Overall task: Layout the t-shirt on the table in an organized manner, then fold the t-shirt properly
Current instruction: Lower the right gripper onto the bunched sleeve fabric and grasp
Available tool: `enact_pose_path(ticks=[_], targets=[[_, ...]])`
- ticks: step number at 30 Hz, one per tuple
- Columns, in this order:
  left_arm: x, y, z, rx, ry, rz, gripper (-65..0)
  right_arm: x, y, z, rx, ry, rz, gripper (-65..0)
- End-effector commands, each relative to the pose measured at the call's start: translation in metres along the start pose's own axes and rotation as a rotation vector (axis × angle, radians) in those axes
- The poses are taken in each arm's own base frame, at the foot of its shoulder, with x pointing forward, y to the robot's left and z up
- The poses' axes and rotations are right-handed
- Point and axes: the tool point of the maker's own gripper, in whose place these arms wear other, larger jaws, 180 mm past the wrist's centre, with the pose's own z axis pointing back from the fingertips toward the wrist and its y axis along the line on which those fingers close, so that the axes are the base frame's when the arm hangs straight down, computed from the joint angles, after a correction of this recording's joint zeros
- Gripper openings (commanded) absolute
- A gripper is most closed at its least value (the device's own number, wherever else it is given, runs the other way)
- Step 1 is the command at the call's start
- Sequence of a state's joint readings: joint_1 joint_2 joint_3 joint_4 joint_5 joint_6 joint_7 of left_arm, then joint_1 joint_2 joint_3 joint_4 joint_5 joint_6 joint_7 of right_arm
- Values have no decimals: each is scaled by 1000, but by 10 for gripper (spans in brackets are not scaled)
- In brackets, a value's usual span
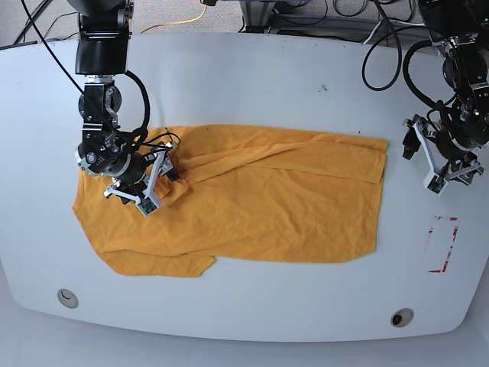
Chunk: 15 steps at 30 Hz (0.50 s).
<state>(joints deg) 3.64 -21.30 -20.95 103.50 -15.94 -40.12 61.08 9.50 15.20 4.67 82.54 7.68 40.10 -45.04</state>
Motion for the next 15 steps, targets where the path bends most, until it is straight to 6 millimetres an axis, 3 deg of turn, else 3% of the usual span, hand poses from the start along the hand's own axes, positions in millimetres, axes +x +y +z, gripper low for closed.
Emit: enact_pose_path(ticks=[1,5,13,15], targets=[[12,9,6,26,-39,-14,-158,14,-11,5,-21,-42,6,-331],[13,10,6,26,-39,-13,-158,14,-11,5,-21,-44,6,-377],[13,10,6,27,-41,-13,-158,13,-10,5,-19,-42,4,-395],[13,10,6,27,-41,-13,-158,13,-10,5,-19,-42,4,-436]])
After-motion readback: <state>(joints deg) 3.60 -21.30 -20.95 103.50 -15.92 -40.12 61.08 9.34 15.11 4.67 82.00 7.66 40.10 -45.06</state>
